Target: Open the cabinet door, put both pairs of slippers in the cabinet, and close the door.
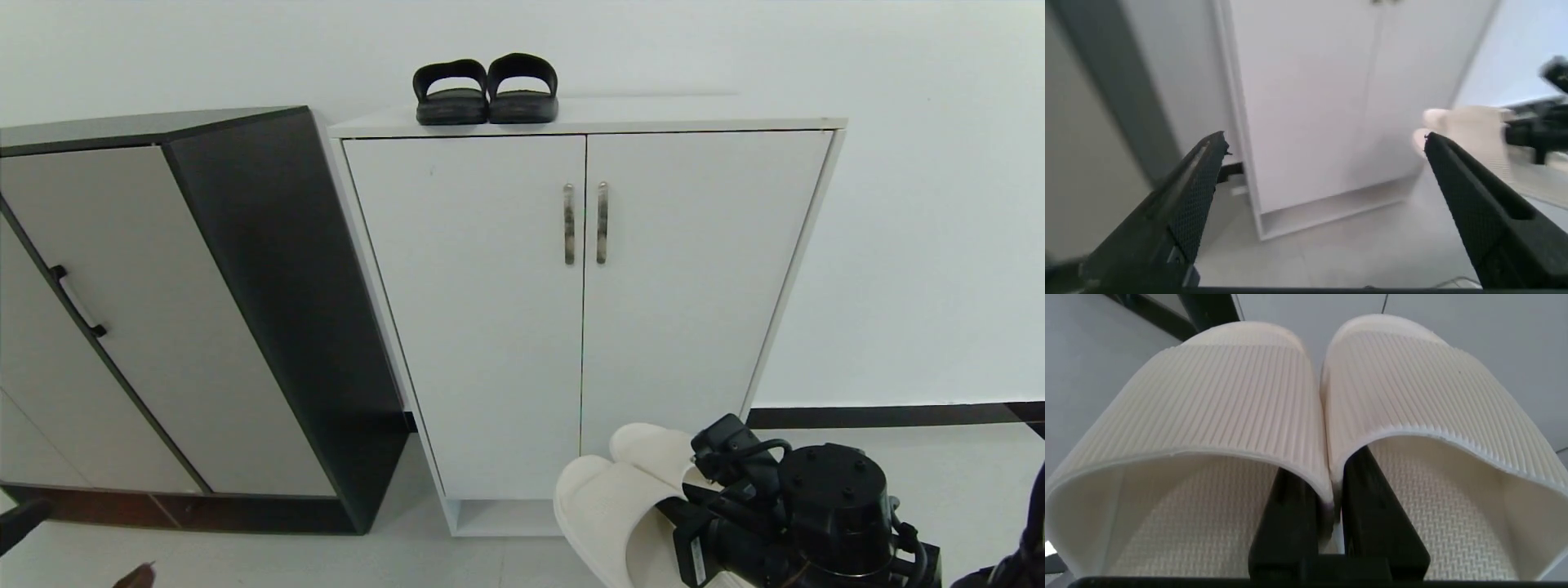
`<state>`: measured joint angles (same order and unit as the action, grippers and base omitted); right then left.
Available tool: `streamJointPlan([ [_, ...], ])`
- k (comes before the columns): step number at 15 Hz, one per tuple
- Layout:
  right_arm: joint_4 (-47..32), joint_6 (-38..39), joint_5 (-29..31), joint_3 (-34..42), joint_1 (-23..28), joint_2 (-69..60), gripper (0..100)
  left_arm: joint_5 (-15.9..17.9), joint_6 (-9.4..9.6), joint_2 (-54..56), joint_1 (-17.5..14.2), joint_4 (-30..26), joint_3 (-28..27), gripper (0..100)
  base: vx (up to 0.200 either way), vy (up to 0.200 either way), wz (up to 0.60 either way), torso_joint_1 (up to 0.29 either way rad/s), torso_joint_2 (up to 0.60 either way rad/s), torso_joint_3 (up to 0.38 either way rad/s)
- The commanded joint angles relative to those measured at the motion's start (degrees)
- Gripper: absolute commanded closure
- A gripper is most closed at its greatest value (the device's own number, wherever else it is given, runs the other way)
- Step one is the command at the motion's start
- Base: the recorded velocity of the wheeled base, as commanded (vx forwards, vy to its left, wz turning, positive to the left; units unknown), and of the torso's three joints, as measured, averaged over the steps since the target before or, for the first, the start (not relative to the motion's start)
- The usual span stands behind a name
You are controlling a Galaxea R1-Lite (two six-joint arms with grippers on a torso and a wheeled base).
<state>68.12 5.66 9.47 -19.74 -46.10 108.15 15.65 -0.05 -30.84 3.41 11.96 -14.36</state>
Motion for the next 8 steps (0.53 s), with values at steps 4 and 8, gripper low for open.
streamJointPlan([
  [4, 2.46, -0.03, -0.07, 0.05, 0.05, 0.04, 100, 3.68, 0.31, -33.93, 15.31, 22.67, -7.26, 0, 0.000, 0.000, 0.00, -0.001, 0.10, 0.083],
  [8, 2.63, -0.03, -0.07, 0.05, 0.14, 1.27, 100, 3.60, -6.46, -50.90, 26.12, 29.88, -20.71, 0, 0.000, 0.000, 0.00, 0.000, 0.00, 0.000],
])
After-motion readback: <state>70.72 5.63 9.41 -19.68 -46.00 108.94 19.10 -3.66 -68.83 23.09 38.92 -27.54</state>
